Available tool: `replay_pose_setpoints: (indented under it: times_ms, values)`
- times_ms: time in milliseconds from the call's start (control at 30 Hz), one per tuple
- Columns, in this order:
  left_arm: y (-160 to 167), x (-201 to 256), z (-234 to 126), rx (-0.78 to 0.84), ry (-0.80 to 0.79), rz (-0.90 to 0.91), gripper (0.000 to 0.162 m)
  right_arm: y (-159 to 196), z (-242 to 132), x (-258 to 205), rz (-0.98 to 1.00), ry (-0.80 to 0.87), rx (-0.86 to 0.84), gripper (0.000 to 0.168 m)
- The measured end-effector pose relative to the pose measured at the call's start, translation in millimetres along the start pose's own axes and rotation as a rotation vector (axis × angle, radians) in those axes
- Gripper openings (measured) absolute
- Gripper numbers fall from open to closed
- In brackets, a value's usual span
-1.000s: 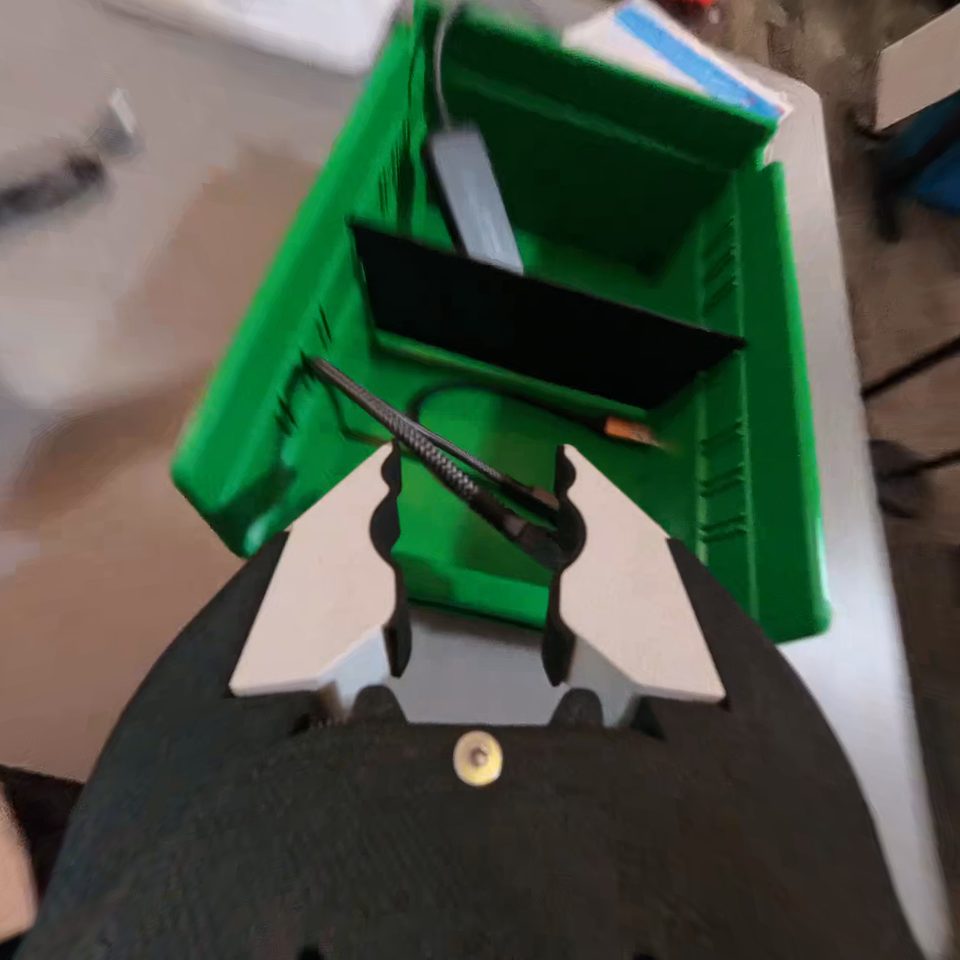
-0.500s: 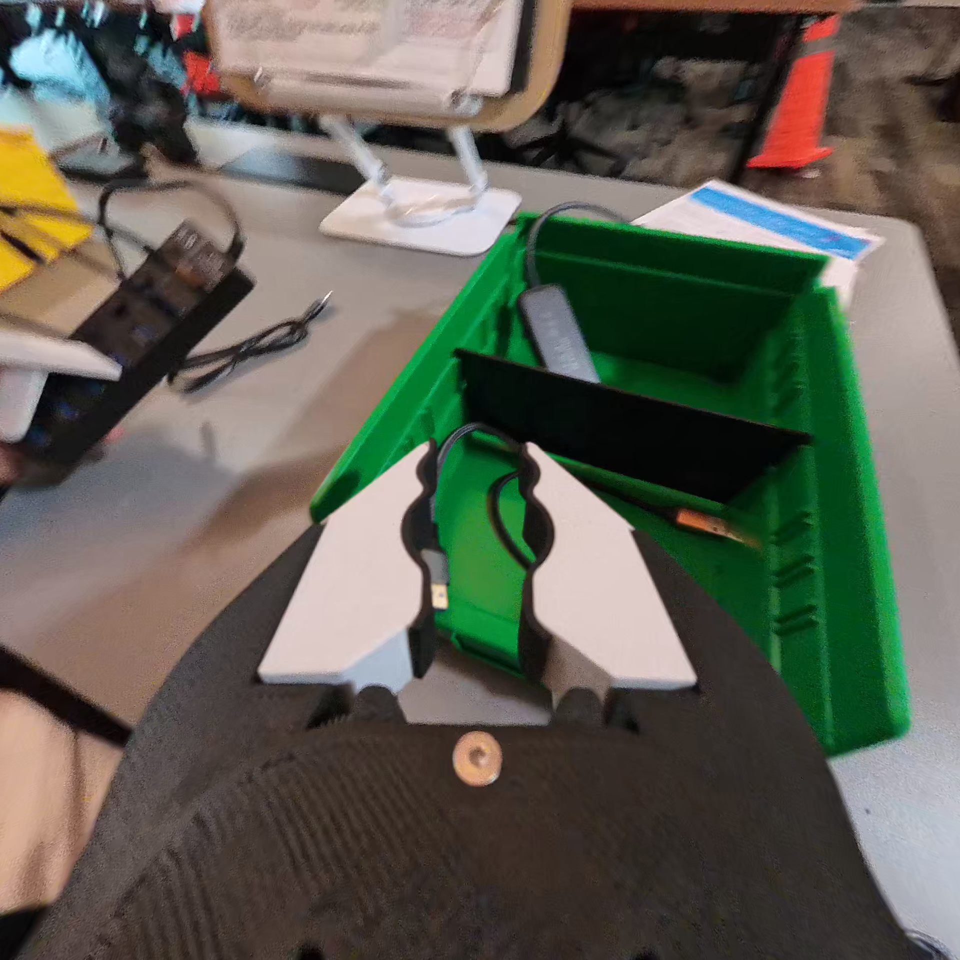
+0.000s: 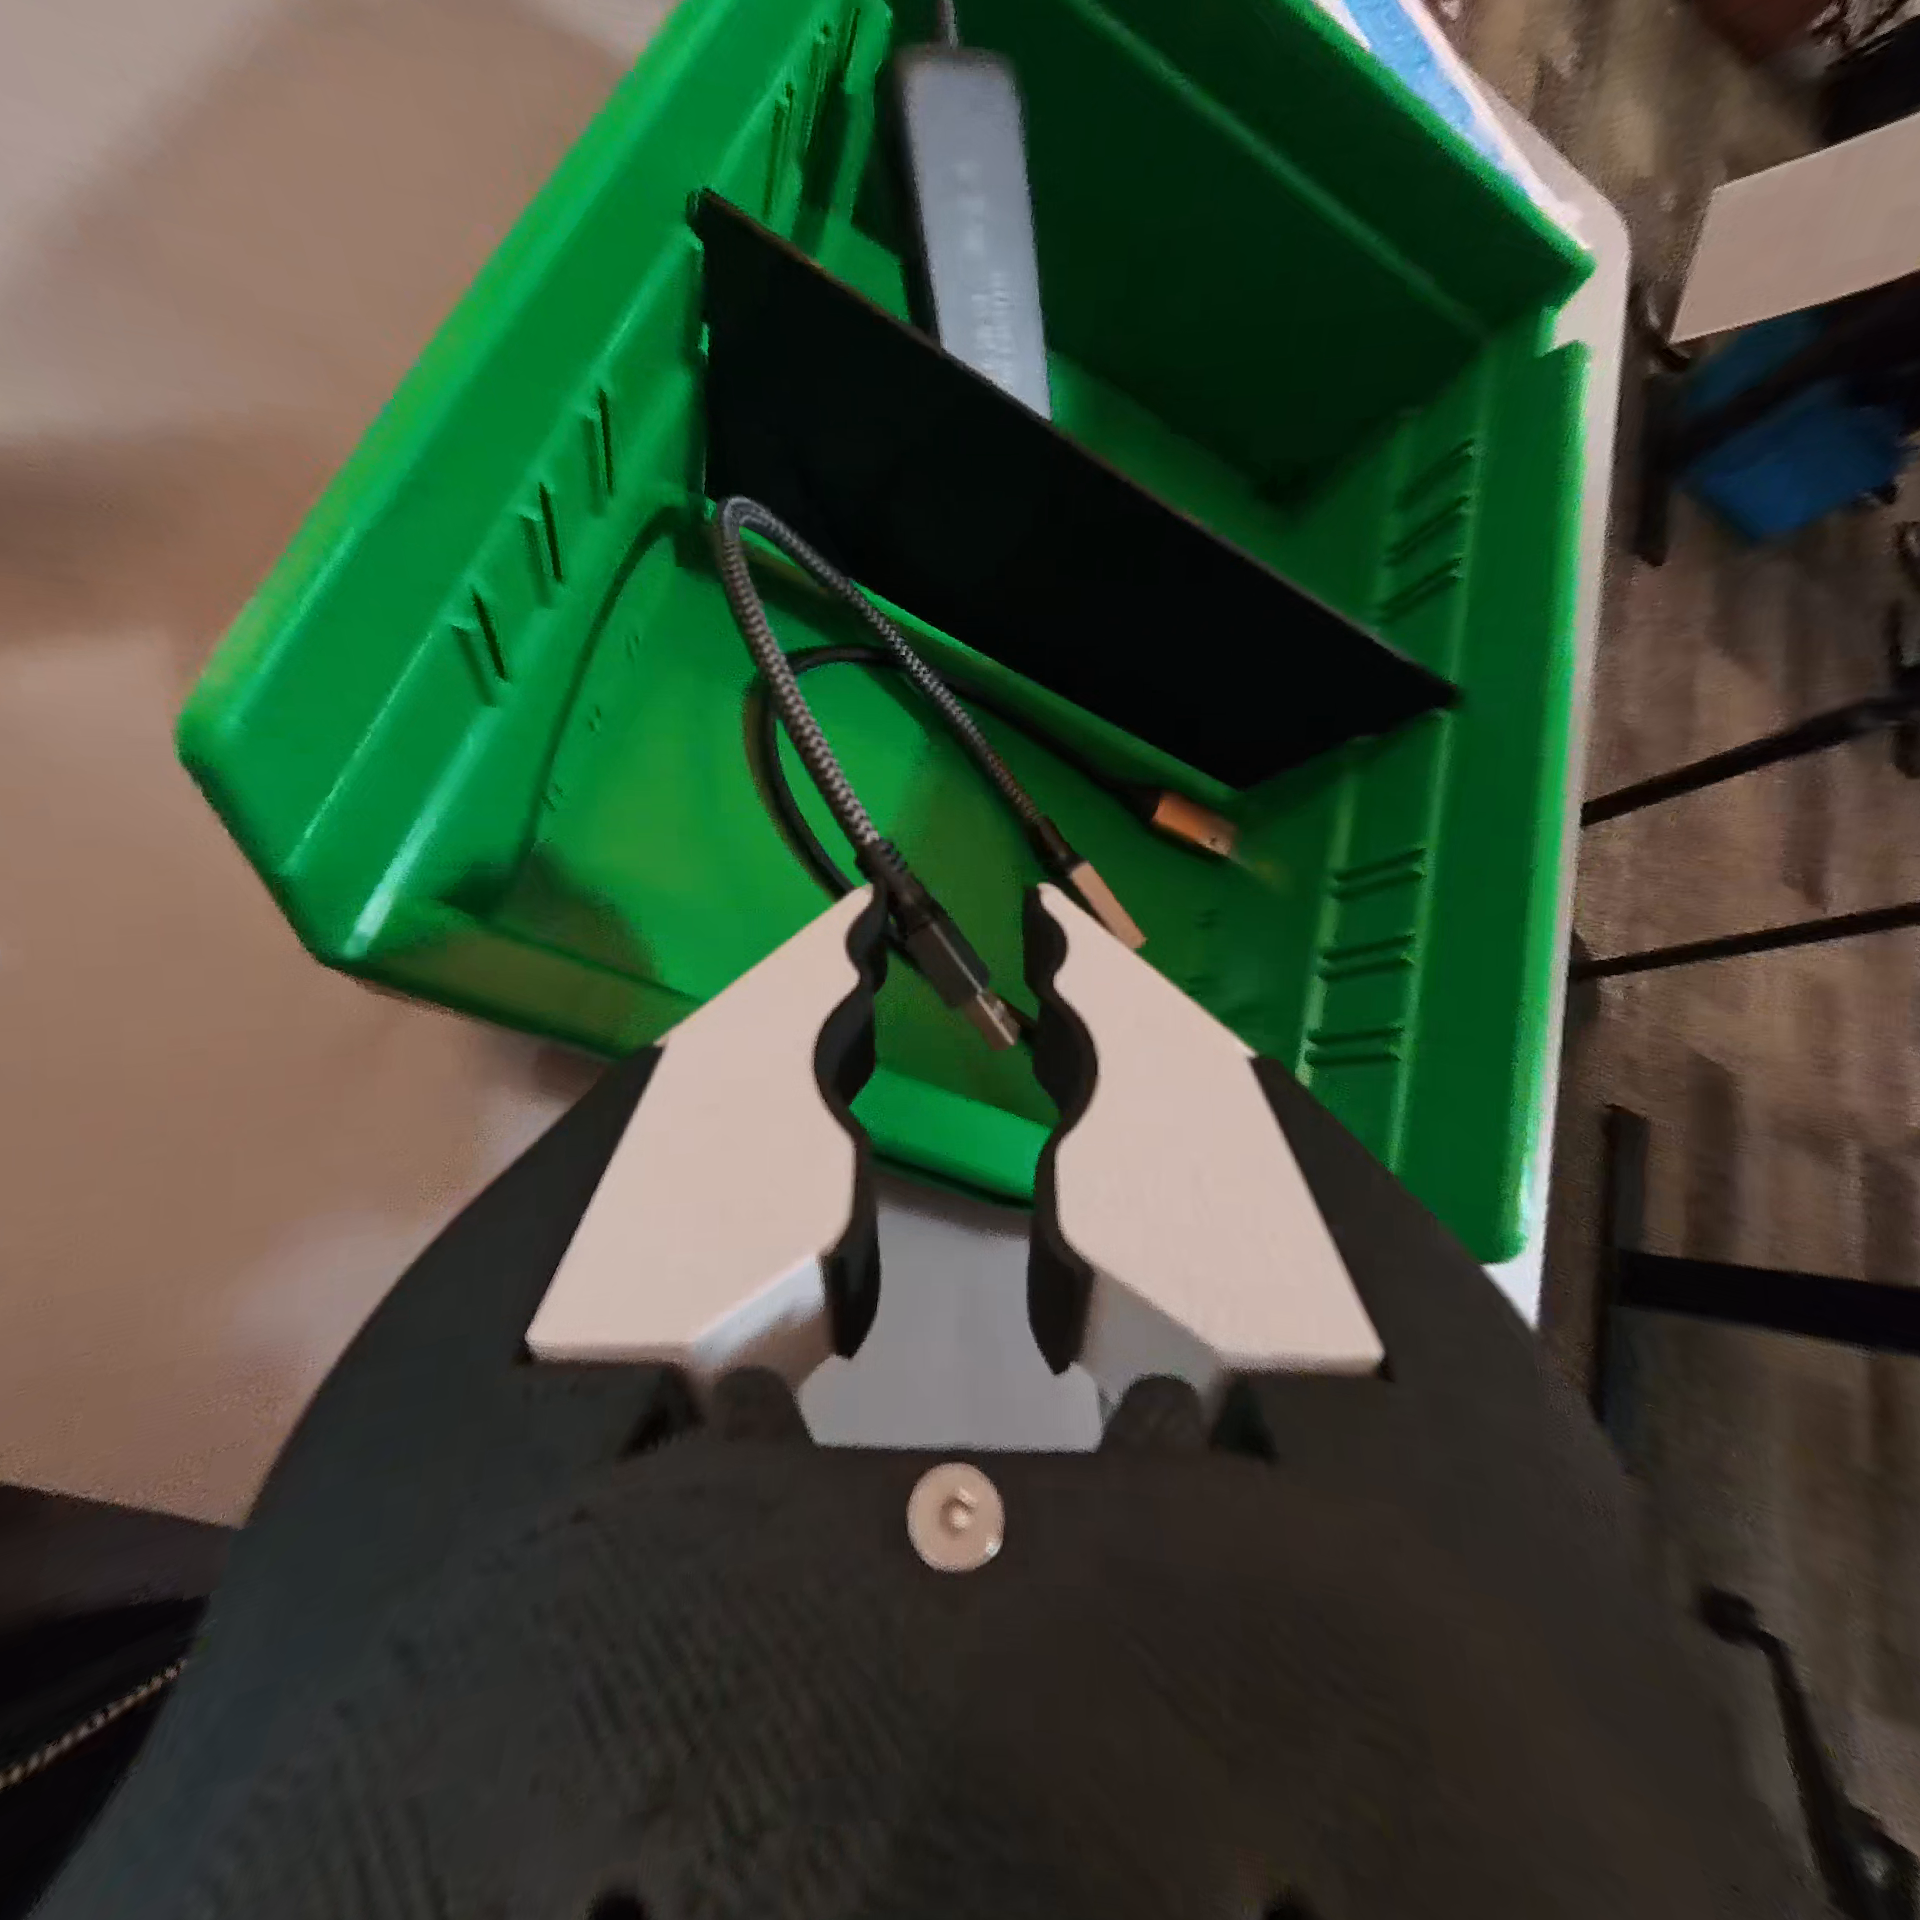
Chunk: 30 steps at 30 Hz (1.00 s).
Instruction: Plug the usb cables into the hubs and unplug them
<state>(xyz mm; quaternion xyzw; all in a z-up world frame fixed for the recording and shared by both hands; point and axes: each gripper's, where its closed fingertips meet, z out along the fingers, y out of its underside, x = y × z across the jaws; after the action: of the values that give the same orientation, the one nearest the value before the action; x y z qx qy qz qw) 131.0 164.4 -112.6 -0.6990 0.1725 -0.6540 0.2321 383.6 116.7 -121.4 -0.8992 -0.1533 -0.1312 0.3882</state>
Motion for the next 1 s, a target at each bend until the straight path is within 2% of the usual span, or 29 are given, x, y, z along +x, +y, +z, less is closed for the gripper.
replay_pose_setpoints:
  times_ms: [33,167,267,367,467,567,700,867,1000]
  values:
    - [0.2,-0.3,0.2,-0.001,0.0,-0.002,0.022,0.6,0.6,-2.2,0.003,-0.02,0.002,0.028]
    - [1.0,0.0,0.7,-0.004,0.001,-0.002,0.022,-16.2,-5.5,-4.3,0.058,-0.056,0.105,0.041]
    - [0.7,0.8,0.9,0.0,-0.001,0.009,0.022,-54.6,-29.7,-4.7,0.079,-0.04,0.333,0.044]
    - [-0.7,4.5,1.4,0.013,0.002,0.038,0.022,-98.8,-64.3,-38.2,0.096,-0.13,0.609,0.043]
    - [1.4,14.0,3.6,0.013,0.029,0.058,0.022,-122.9,-83.2,-91.0,0.025,-0.215,0.749,0.038]
    - [15.7,30.2,10.3,-0.05,0.115,0.041,0.022,-130.5,-87.8,-137.5,-0.15,-0.205,0.797,0.03]
    - [38.4,53.1,19.8,-0.139,0.242,0.007,0.022,-130.1,-88.0,-164.0,-0.323,-0.135,0.832,0.02]
    - [60.6,70.9,23.9,-0.242,0.328,0.045,0.022,-125.8,-80.7,-168.9,-0.326,-0.154,0.802,0.021]
    - [66.5,70.8,24.5,-0.267,0.32,0.094,0.021,-123.5,-80.0,-169.9,-0.311,-0.184,0.793,0.006]
